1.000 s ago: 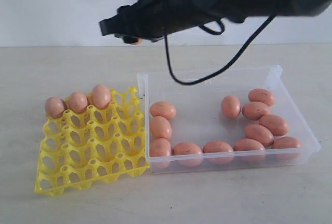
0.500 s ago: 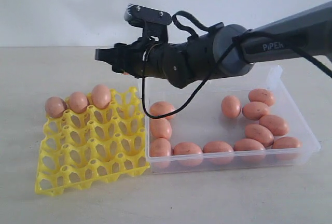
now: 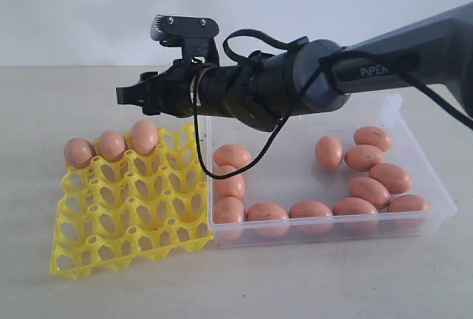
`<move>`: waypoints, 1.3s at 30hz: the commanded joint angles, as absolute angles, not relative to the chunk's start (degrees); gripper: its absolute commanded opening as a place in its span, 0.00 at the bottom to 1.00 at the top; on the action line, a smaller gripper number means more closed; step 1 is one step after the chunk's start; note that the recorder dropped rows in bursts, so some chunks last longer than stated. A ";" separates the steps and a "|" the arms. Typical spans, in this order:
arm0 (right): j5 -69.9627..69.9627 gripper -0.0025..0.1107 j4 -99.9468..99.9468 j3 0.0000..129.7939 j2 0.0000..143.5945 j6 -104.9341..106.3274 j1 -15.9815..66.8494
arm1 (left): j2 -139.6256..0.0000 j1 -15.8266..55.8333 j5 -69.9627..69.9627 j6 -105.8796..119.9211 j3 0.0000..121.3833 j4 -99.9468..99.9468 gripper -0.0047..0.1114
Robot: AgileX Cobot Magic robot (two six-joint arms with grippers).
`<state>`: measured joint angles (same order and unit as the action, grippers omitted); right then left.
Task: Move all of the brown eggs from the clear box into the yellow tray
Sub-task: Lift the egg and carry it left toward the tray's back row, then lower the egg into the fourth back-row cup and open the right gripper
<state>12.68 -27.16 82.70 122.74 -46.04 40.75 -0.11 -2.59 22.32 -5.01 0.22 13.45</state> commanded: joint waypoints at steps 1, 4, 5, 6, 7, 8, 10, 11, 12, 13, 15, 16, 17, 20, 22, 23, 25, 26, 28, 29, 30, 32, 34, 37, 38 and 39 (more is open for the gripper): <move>10.80 0.02 -28.11 82.99 124.18 -45.44 40.56 | 0.00 -2.72 21.91 -5.11 0.00 13.34 0.23; 8.21 0.02 -28.11 82.99 125.25 -47.49 40.56 | 0.00 -2.72 21.91 -5.11 0.00 13.34 0.23; 7.44 0.02 -28.11 82.87 125.40 -47.64 40.56 | 0.00 -2.72 21.91 -5.11 0.00 13.34 0.23; 7.30 0.02 -28.11 82.79 125.40 -47.53 40.56 | 0.00 -2.72 21.91 -5.11 0.00 13.34 0.23; 7.04 0.02 -28.11 82.79 125.40 -47.42 40.56 | 0.00 -2.72 21.91 -5.11 0.00 13.34 0.23; 7.14 0.02 -28.11 82.79 125.40 -47.22 40.56 | 0.00 -2.72 21.91 -5.11 0.00 13.34 0.23; 7.26 0.02 -28.11 82.79 125.40 -46.97 40.56 | 0.00 -2.72 21.91 -5.11 0.00 13.34 0.23; 7.26 0.02 -28.11 82.79 125.51 -47.02 40.56 | 0.00 -2.72 21.91 -5.11 0.00 13.34 0.23; 7.26 0.02 -28.11 82.79 125.80 -47.02 40.56 | 0.00 -2.72 21.91 -5.11 0.00 13.34 0.23; 7.47 0.02 -28.11 82.79 126.07 -47.02 40.56 | 0.00 -2.72 21.91 -5.11 0.00 13.34 0.23; 7.84 0.02 -28.11 82.79 126.83 -47.02 40.56 | 0.00 -2.72 21.91 -5.11 0.00 13.34 0.23; 7.84 0.02 -28.11 82.79 127.17 -47.02 40.56 | 0.00 -2.72 21.91 -5.11 0.00 13.34 0.23; 8.48 0.02 -28.11 82.79 127.48 -47.02 40.56 | 0.00 -2.72 21.91 -5.11 0.00 13.34 0.23; 9.24 0.02 -28.11 82.79 127.98 -46.16 40.56 | 0.00 -2.72 21.91 -5.11 0.00 13.34 0.23; 9.23 0.02 -28.11 82.79 128.08 -44.41 40.56 | 0.00 -2.72 21.91 -5.11 0.00 13.34 0.23; 9.23 0.02 -28.11 82.79 128.08 -43.25 40.56 | 0.00 -2.72 21.91 -5.11 0.00 13.34 0.23; 9.12 0.02 -28.11 82.79 128.08 -41.13 40.56 | 0.00 -2.72 21.91 -5.11 0.00 13.34 0.23; 9.01 0.02 -28.11 82.79 128.08 -41.00 40.56 | 0.00 -2.72 21.91 -5.11 0.00 13.34 0.23; 8.73 0.02 -28.11 82.79 128.08 -41.00 40.56 | 0.00 -2.72 21.91 -5.11 0.00 13.34 0.23; 8.58 0.02 -28.11 82.79 128.08 -41.00 40.56 | 0.00 -2.72 21.91 -5.11 0.00 13.34 0.23; 8.35 0.02 -28.11 82.79 128.08 -41.00 40.56 | 0.00 -2.72 21.91 -5.11 0.00 13.34 0.23; 8.23 0.03 -28.11 82.79 128.08 -41.00 40.56 | 0.00 -2.72 21.91 -5.11 0.00 13.34 0.23; 8.59 0.09 -28.11 82.79 128.08 -41.00 40.56 | 0.00 -2.72 21.91 -5.11 0.00 13.34 0.23; 8.61 0.30 -28.11 82.79 128.08 -41.00 40.56 | 0.00 -2.72 21.91 -5.11 0.00 13.34 0.23; 8.61 0.36 -28.11 82.79 128.08 -40.78 40.56 | 0.00 -2.72 21.91 -5.11 0.00 13.34 0.23; 8.72 0.42 -28.11 82.79 128.08 -40.78 40.56 | 0.00 -2.72 21.91 -5.11 0.00 13.34 0.23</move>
